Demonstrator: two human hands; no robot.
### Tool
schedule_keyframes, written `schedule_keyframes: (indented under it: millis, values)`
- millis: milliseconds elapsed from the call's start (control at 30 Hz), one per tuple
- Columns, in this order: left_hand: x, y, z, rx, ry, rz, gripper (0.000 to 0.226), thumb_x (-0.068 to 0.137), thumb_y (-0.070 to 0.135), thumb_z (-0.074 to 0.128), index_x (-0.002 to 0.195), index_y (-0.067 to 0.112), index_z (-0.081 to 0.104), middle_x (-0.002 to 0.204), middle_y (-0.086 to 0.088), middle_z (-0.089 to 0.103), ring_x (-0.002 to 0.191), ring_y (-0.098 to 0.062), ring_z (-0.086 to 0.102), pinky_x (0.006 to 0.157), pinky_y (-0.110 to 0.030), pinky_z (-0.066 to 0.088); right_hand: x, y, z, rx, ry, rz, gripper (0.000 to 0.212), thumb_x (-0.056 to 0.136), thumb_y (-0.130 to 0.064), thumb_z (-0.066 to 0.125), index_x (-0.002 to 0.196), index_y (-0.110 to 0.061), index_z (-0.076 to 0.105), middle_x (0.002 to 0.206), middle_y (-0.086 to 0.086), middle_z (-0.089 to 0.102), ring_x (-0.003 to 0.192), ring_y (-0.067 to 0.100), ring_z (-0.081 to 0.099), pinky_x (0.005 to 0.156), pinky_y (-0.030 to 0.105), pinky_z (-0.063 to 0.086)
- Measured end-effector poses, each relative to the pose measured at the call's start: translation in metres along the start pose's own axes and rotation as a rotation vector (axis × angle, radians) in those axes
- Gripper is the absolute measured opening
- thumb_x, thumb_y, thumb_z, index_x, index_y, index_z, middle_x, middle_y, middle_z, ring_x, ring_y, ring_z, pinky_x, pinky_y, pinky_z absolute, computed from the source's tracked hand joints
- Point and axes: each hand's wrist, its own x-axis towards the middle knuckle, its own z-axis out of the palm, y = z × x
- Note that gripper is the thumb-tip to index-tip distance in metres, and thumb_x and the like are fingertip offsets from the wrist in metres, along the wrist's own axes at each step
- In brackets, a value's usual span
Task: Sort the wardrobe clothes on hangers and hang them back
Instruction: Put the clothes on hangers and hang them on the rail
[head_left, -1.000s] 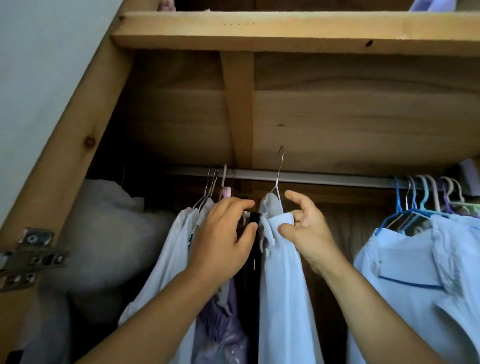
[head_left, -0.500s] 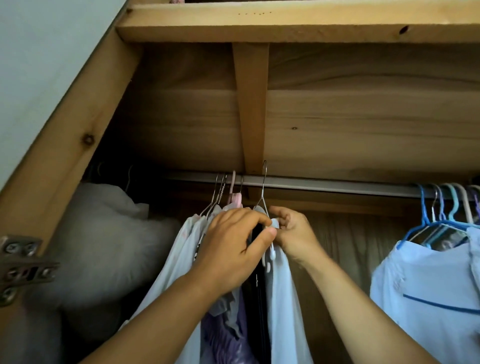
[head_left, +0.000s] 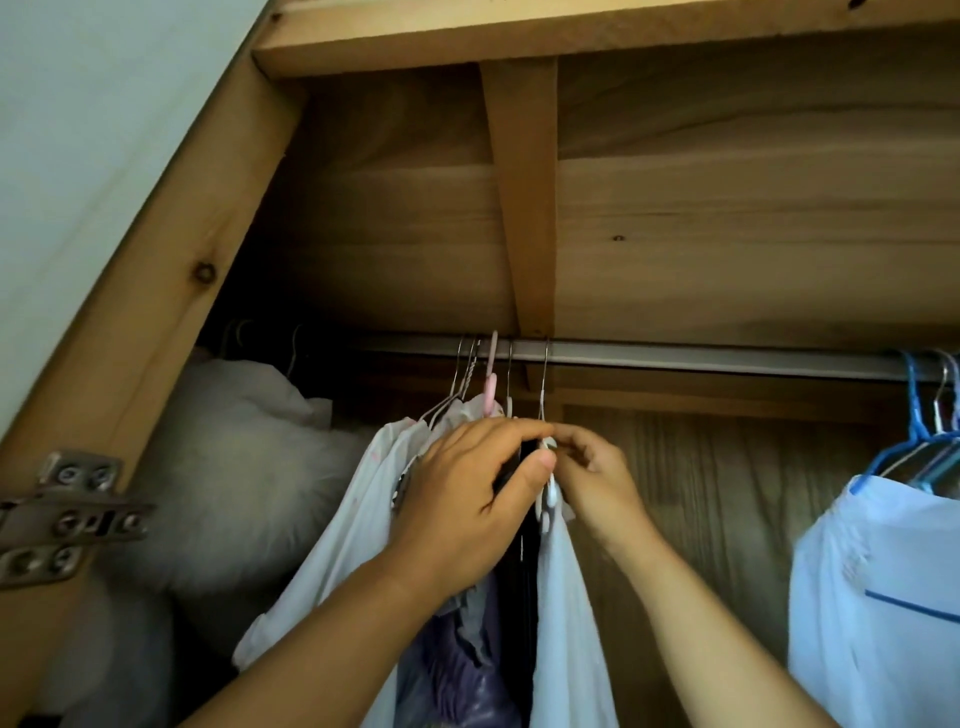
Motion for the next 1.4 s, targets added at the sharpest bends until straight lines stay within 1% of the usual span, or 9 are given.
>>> schedule_keyframes:
  millis: [200, 333, 400, 500, 633, 700, 833, 1167, 1400]
  values:
    - [-0.003, 0.008, -0.007, 0.005, -0.037, -0.08, 0.044, 0.09, 0.055, 0.033, 0.128, 0.039, 0.051, 0.123, 0.022, 0.053, 0.118, 0.009, 0.041, 0.097, -0.012, 0.032, -0.004, -0.011, 0.002, 0.031, -0.021, 0.053, 0.041, 0.09, -0.014, 0.06, 0.13, -0.01, 0.053, 0.121, 0.007, 0.061, 0.112, 0.018, 0.057, 0.085, 0.023, 0.049]
    - [-0.003, 0.014, -0.017, 0.004, -0.03, -0.112, 0.061, 0.084, 0.064, 0.025, 0.132, 0.035, 0.051, 0.13, 0.017, 0.054, 0.124, 0.002, 0.042, 0.103, -0.025, 0.037, -0.009, -0.021, 0.003, 0.086, -0.037, 0.056, 0.043, 0.091, -0.019, 0.059, 0.132, -0.01, 0.051, 0.118, 0.006, 0.062, 0.097, 0.01, 0.058, 0.067, 0.012, 0.043]
    - [-0.006, 0.018, -0.023, 0.016, -0.028, -0.116, 0.061, 0.085, 0.064, 0.026, 0.133, 0.035, 0.05, 0.131, 0.017, 0.053, 0.125, 0.001, 0.042, 0.104, -0.028, 0.038, -0.016, -0.024, 0.001, 0.104, -0.014, 0.041, 0.044, 0.09, -0.022, 0.06, 0.132, -0.013, 0.051, 0.118, 0.004, 0.061, 0.098, 0.012, 0.058, 0.069, 0.015, 0.044]
    - [-0.013, 0.025, -0.031, 0.037, -0.024, -0.123, 0.052, 0.088, 0.056, 0.036, 0.135, 0.034, 0.047, 0.135, 0.016, 0.05, 0.128, 0.0, 0.039, 0.105, -0.027, 0.037, -0.032, -0.029, -0.003, 0.077, 0.035, -0.021, 0.046, 0.088, -0.022, 0.064, 0.132, -0.02, 0.05, 0.115, -0.011, 0.057, 0.101, 0.005, 0.055, 0.079, 0.017, 0.044]
    - [-0.031, 0.038, -0.039, 0.09, -0.024, -0.141, 0.049, 0.091, 0.045, 0.046, 0.138, 0.034, 0.042, 0.137, 0.014, 0.047, 0.127, 0.001, 0.039, 0.099, -0.014, 0.033, -0.068, -0.034, -0.002, 0.013, 0.072, -0.157, 0.045, 0.084, -0.022, 0.068, 0.121, -0.037, 0.048, 0.116, -0.016, 0.051, 0.09, -0.001, 0.054, 0.071, 0.014, 0.045]
    - [-0.044, 0.045, -0.045, 0.129, -0.003, -0.161, 0.05, 0.088, 0.045, 0.047, 0.137, 0.033, 0.044, 0.133, 0.016, 0.048, 0.122, 0.003, 0.04, 0.093, -0.004, 0.029, -0.089, -0.037, 0.001, -0.019, 0.072, -0.236, 0.047, 0.084, -0.019, 0.069, 0.124, -0.032, 0.049, 0.112, -0.022, 0.048, 0.083, -0.003, 0.055, 0.067, 0.011, 0.046]
    - [-0.081, 0.066, -0.064, 0.219, 0.047, -0.163, 0.047, 0.087, 0.046, 0.046, 0.128, 0.024, 0.054, 0.117, 0.014, 0.055, 0.111, -0.001, 0.05, 0.087, -0.005, 0.037, -0.135, -0.042, 0.014, -0.036, 0.063, -0.397, 0.05, 0.078, -0.031, 0.067, 0.124, -0.022, 0.052, 0.106, -0.01, 0.052, 0.077, 0.006, 0.055, 0.066, 0.009, 0.045]
    - [-0.23, 0.163, -0.149, 0.529, -0.071, -0.462, 0.035, 0.088, 0.042, 0.05, 0.114, 0.023, 0.062, 0.098, 0.01, 0.064, 0.083, -0.006, 0.063, 0.069, -0.033, 0.053, -0.277, -0.065, 0.076, 0.305, -0.171, -0.429, 0.037, 0.081, -0.022, 0.063, 0.115, -0.007, 0.061, 0.097, 0.002, 0.06, 0.071, 0.008, 0.055, 0.068, 0.018, 0.047]
    - [-0.334, 0.275, -0.241, 0.898, -0.113, -0.799, 0.037, 0.084, 0.052, 0.045, 0.107, 0.031, 0.065, 0.08, 0.021, 0.063, 0.07, 0.004, 0.06, 0.063, -0.022, 0.052, -0.4, -0.115, 0.13, 0.551, -0.513, -0.346, 0.027, 0.084, -0.023, 0.062, 0.107, -0.011, 0.066, 0.078, -0.006, 0.063, 0.069, 0.005, 0.058, 0.065, 0.012, 0.046]
